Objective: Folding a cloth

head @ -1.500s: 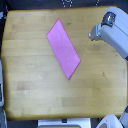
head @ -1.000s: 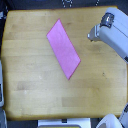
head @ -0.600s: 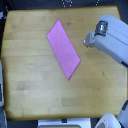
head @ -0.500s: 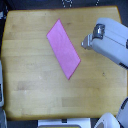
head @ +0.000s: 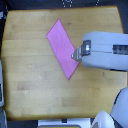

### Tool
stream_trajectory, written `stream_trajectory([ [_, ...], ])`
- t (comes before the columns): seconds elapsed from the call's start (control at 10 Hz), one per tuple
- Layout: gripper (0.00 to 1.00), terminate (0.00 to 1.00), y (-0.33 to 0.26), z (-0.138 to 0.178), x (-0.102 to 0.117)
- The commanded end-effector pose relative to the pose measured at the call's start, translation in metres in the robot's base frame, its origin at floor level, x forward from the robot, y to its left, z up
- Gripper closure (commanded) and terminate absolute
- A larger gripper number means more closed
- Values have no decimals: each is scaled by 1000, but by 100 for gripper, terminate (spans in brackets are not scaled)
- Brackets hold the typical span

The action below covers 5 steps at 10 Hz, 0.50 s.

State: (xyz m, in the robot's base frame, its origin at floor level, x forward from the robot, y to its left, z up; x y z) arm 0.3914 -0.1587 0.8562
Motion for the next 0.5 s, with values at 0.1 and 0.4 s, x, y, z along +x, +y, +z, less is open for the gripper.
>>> stream_trajectory([
  [0.1, 0, 0, 51, -59, -29],
  [0.4, 0, 0, 69, -87, -27],
])
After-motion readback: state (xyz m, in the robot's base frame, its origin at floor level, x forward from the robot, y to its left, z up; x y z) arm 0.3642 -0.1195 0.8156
